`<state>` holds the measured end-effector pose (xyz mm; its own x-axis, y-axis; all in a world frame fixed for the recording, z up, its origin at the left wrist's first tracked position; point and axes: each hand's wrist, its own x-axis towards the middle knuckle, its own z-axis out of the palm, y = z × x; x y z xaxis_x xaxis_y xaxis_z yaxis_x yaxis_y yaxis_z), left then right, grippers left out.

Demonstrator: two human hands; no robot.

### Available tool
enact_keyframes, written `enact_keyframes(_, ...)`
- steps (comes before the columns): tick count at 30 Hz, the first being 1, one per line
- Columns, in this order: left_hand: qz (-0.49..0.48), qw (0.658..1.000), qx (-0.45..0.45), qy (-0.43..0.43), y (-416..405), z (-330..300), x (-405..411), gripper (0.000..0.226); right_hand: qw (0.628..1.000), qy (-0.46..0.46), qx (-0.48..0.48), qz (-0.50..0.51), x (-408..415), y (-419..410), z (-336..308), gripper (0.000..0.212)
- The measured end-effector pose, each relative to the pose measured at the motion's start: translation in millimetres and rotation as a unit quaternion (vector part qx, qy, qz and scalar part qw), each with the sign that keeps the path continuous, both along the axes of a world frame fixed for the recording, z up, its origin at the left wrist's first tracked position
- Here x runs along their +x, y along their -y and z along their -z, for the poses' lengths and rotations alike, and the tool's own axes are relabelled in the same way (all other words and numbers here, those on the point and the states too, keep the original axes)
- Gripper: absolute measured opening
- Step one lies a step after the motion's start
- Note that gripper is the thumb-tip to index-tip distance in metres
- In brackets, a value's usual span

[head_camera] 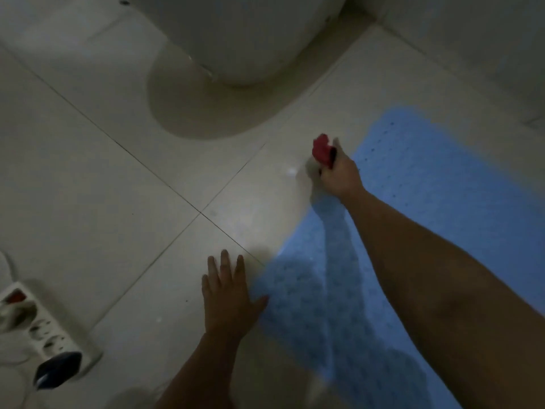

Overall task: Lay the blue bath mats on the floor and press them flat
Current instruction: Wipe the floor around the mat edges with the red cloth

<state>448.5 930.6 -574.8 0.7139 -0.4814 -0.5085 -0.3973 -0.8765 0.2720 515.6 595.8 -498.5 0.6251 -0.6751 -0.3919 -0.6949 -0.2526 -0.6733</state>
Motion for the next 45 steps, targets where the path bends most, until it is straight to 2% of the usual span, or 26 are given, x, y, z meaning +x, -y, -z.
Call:
enact_keyframes(1, 0.018, 1.0, -0.011, 0.019, -2.4, 17.8, -0.4, 0.118, 0.992, -0.04, -0.097, -0.073, 5.2, -1.2, 28.4, 0.052)
enact_keyframes(3, 0.04, 0.998, -0.011, 0.041, -7.0, 35.4, -1.7, 0.129, 0.964, -0.09, -0.16, -0.195, -0.6, -30.8, 77.0, 0.054)
enact_keyframes(6, -0.001, 0.999, 0.015, 0.042, -13.2, 41.8, -4.9, 0.143, 0.928, -0.09, -0.219, -0.287, -28.0, -103.1, 116.1, 0.082)
enact_keyframes(9, -0.038, 0.999, 0.035, 0.005, -13.5, 36.4, -4.6, 0.153, 0.908, -0.07, -0.209, -0.356, -69.5, -151.6, 123.3, 0.083)
enact_keyframes(11, -0.038, 0.999, 0.035, -0.01, -11.8, 34.1, -2.6, 0.155, 0.867, -0.077, -0.209, -0.445, -96.9, -172.0, 122.0, 0.085)
enact_keyframes(15, -0.01, 1.0, 0.012, -0.011, -10.5, 41.0, 6.2, 0.156, 0.746, -0.075, -0.269, -0.604, -121.1, -157.8, 124.1, 0.075)
enact_keyframes(17, 0.016, 1.0, -0.002, 0.006, -6.7, 45.2, 12.3, 0.158, 0.719, -0.059, -0.302, -0.623, -106.7, -121.3, 124.6, 0.075)
enact_keyframes(18, 0.03, 0.999, -0.006, 0.009, -5.8, 46.3, 14.1, 0.158, 0.733, -0.067, -0.31, -0.602, -96.3, -102.1, 123.9, 0.079)
enact_keyframes(19, 0.046, 0.999, -0.006, 0.012, -3.1, 47.3, 16.3, 0.158, 0.762, -0.081, -0.311, -0.563, -84.7, -81.3, 122.6, 0.083)
enact_keyframes(23, 0.088, 0.996, -0.013, 0.012, 9.4, 47.2, 27.6, 0.166, 0.895, -0.157, -0.269, -0.318, -40.6, -16.0, 114.6, 0.078)
enact_keyframes(25, 0.089, 0.996, -0.018, 0.014, 16.1, 47.8, 34.0, 0.171, 0.928, -0.153, -0.253, -0.227, -20.5, -13.7, 114.1, 0.077)
enact_keyframes(27, 0.083, 0.996, -0.013, 0.022, 16.6, 50.4, 37.7, 0.174, 0.945, -0.101, -0.235, -0.206, -14.7, -41.5, 118.3, 0.078)
enact_keyframes(29, 0.073, 0.997, 0.0, 0.035, 15.6, 52.6, 39.3, 0.175, 0.933, -0.024, -0.215, -0.286, -31.3, -81.0, 125.0, 0.076)
enact_keyframes(31, 0.071, 0.997, 0.016, 0.039, 10.9, 51.1, 35.4, 0.176, 0.871, 0.017, -0.239, -0.428, -66.1, -115.4, 130.8, 0.07)
enact_keyframes(33, 0.056, 0.998, 0.022, 0.035, 7.1, 47.8, 31.5, 0.173, 0.8, -0.003, -0.256, -0.543, -100.2, -138.9, 127.4, 0.071)
enact_keyframes(36, 0.029, 0.999, 0.035, 0.03, 2.3, 44.1, 22.6, 0.159, 0.717, -0.03, -0.265, -0.645, -130.6, -147.8, 122.4, 0.074)
enact_keyframes(38, 0.034, 0.998, 0.043, 0.029, 1.2, 46.0, 21.2, 0.168, 0.673, -0.009, -0.296, -0.678, -124.9, -120.8, 126.1, 0.07)
enact_keyframes(39, 0.057, 0.997, 0.04, 0.038, 2.3, 47.7, 23.5, 0.17, 0.67, -0.014, -0.308, -0.676, -114.7, -99.6, 128.0, 0.069)
enact_keyframes(40, 0.095, 0.994, 0.03, 0.051, 3.9, 48.3, 25.6, 0.168, 0.69, -0.027, -0.309, -0.654, -102.1, -77.8, 128.6, 0.071)
enact_keyframes(43, 0.227, 0.968, -0.035, 0.104, 26.7, 48.7, 39.9, 0.143, 0.799, -0.094, -0.269, -0.53, -61.4, -10.4, 116.0, 0.075)
enact_keyframes(45, 0.26, 0.952, -0.079, 0.142, 59.9, 50.8, 51.3, 0.117, 0.847, -0.133, -0.292, -0.424, -41.2, 31.6, 107.2, 0.076)
